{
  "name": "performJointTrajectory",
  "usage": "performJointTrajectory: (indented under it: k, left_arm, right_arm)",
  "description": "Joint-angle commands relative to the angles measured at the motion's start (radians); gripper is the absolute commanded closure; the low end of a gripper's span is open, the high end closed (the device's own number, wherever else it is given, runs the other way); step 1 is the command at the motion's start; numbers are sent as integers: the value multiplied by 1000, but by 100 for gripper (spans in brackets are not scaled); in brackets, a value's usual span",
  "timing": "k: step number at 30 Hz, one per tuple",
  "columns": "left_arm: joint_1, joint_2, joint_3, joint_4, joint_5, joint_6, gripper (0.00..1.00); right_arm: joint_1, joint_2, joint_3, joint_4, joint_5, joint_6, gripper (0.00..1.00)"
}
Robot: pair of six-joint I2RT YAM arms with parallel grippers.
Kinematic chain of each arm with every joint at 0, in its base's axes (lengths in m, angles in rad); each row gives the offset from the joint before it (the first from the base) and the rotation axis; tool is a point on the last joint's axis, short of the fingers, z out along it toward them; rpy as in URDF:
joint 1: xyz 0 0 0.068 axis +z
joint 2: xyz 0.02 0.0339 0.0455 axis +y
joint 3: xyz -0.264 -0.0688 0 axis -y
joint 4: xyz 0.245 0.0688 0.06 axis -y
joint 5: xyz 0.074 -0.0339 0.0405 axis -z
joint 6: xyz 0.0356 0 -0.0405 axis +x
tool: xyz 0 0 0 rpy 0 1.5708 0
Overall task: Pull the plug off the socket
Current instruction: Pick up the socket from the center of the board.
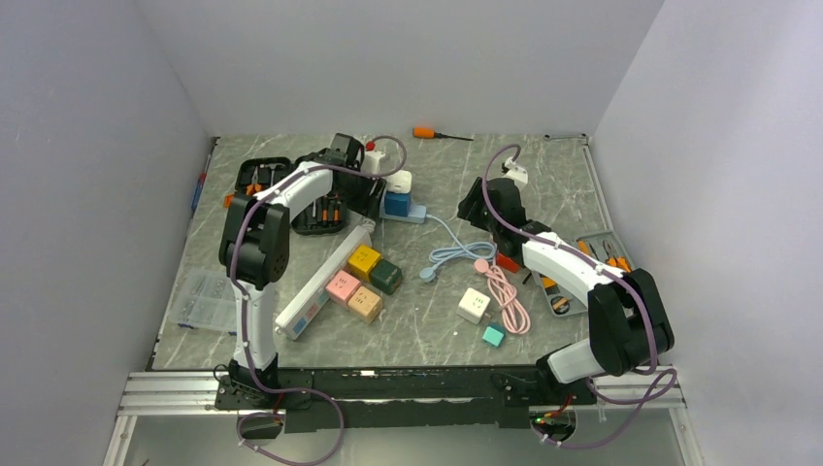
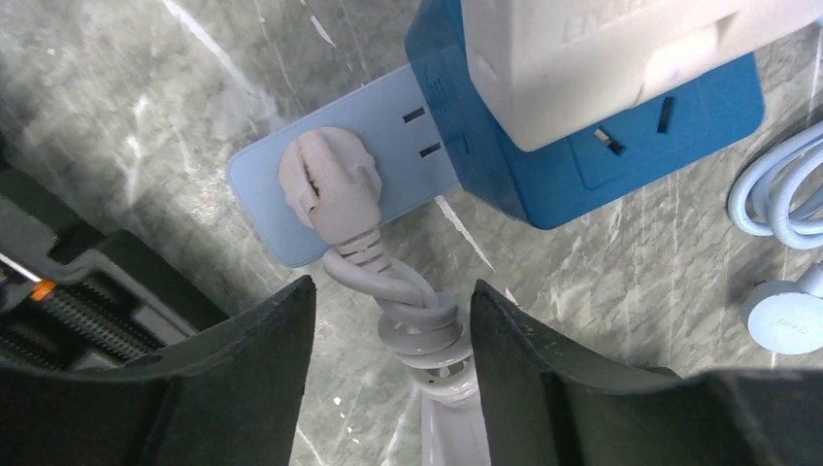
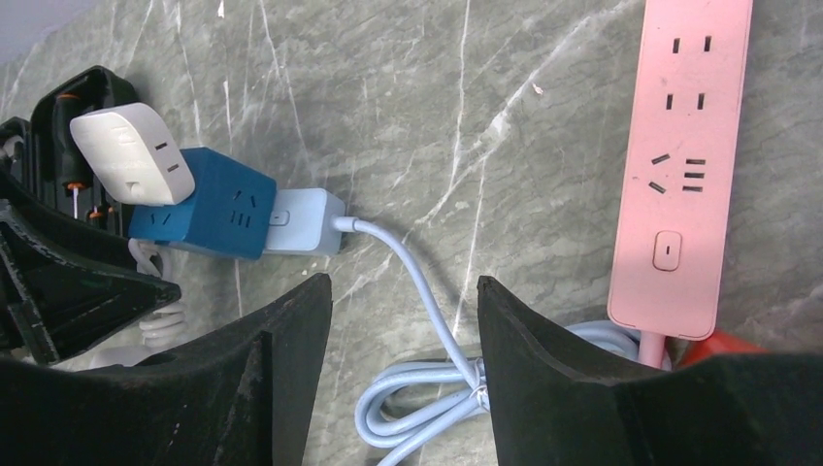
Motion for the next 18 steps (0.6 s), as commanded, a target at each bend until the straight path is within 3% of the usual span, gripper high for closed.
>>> performJointTrajectory:
  k: [1,5,8,10,18]
  left_arm:
    - [-16,23,-37,39,3,-27,42]
    - [-20,39,-56,58,1,-26,59]
    - [-20,53,-53,59,1,-14,80]
    - [-20,63,-46,56,3,-12,99]
    - [-17,6,7,44,140,56,100]
  right_arm:
    - [-6,-27,-2,47,1,11,42]
    - [-15,-29,-14,45,1,22,42]
    - [-29,-44,-25,53,-21,31,42]
    - [-37,-48,-24,49,-33,30,42]
    - [-88,-60,-44,120,-183,-13,42]
